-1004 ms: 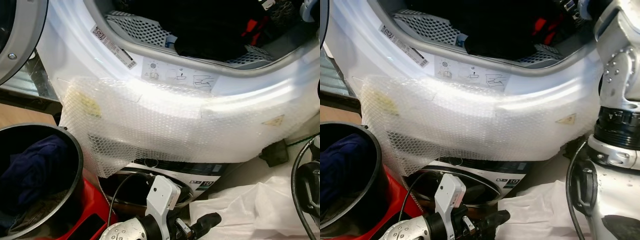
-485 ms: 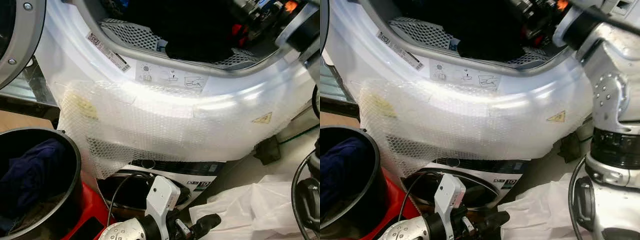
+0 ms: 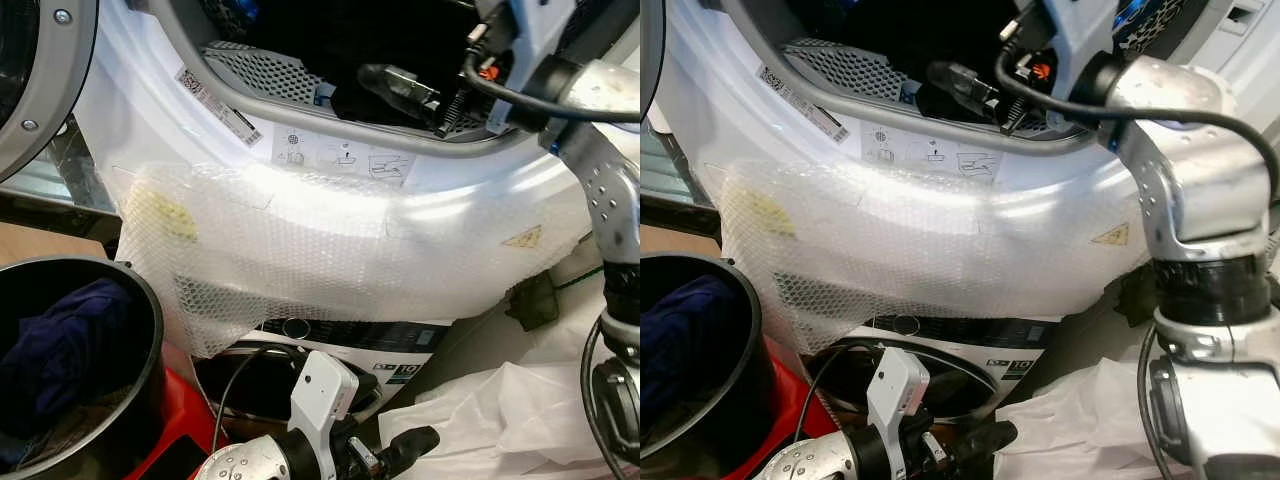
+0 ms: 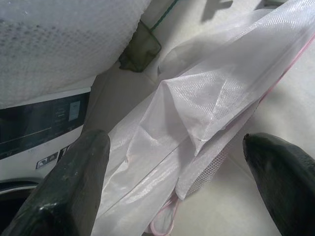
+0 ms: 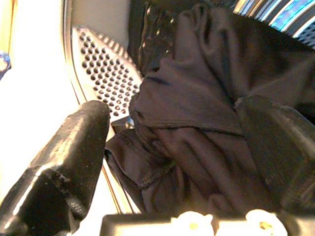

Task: Clothes washing

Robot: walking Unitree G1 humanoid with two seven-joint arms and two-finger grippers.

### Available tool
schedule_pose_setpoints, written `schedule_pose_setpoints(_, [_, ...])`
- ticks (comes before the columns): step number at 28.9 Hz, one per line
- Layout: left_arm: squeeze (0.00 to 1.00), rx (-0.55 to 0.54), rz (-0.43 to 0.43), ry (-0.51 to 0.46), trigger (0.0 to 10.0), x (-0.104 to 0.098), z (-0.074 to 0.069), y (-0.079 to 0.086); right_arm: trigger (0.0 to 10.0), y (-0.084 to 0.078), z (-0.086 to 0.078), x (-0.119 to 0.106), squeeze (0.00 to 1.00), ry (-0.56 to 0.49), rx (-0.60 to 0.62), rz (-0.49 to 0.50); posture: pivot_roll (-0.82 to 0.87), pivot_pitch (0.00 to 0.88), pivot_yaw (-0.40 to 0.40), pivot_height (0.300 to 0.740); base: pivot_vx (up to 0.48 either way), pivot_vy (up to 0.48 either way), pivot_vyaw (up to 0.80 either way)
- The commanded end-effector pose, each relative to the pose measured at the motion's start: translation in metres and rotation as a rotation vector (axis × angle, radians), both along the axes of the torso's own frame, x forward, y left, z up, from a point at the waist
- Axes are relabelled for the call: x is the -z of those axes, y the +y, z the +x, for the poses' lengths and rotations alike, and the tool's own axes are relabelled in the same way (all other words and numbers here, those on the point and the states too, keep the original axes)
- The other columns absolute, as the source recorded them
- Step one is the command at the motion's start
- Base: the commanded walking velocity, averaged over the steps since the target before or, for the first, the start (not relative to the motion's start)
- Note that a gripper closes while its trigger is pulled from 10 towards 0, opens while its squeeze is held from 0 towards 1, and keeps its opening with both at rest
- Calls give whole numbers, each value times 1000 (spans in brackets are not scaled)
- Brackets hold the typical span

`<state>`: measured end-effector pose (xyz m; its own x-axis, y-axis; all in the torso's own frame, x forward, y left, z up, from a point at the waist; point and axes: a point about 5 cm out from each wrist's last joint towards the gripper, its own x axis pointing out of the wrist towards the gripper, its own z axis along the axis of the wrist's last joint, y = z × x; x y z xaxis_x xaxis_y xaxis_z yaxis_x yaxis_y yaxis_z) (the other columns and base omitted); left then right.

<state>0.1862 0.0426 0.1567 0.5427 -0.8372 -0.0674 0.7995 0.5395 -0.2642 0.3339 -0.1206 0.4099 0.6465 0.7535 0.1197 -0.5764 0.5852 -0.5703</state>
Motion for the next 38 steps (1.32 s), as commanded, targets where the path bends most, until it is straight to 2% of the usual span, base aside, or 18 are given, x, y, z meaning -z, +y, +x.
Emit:
schedule_pose_setpoints(1, [0,20,-9,12,10000,0,-5,-3,10000,-1,2,-9,0,-21,17,-62,-115,132,-204,740,0,0,0])
schedule_pose_setpoints(5, [0,18,-8,14,10000,0,-5,-2,10000,0,7,-12,0,-13,39,-109,-116,140,-209,740,0,0,0])
schedule_pose_setpoints(12, [0,10,-10,20,10000,0,-7,-2,10000,6,29,-31,0,15,145,-153,-121,153,-216,740,0,0,0])
schedule_pose_setpoints(17, [0,7,-10,22,10000,0,-7,-2,10000,12,33,-39,0,-5,172,-183,-124,161,-219,740,0,0,0])
schedule_pose_setpoints(20, [0,4,-11,24,10000,0,-8,-2,10000,19,35,-43,0,-40,188,-237,-126,166,-220,740,0,0,0])
schedule_pose_setpoints(23, [0,0,-13,29,10000,0,-9,-2,10000,34,39,-48,0,-97,195,-301,-130,173,-222,740,0,0,0])
schedule_pose_setpoints(28, [0,-2,-16,31,10000,-1,-9,-3,10000,50,44,-46,0,-161,222,-370,-131,179,-222,740,0,0,0])
schedule_pose_setpoints(34, [0,-8,-15,36,10000,0,-10,-2,10000,64,50,-39,0,-214,251,-454,-132,187,-228,740,0,0,0])
schedule_pose_setpoints(38, [0,-13,-19,40,10000,0,-11,-3,10000,68,55,-35,0,-282,331,-508,-130,190,-232,740,0,0,0])
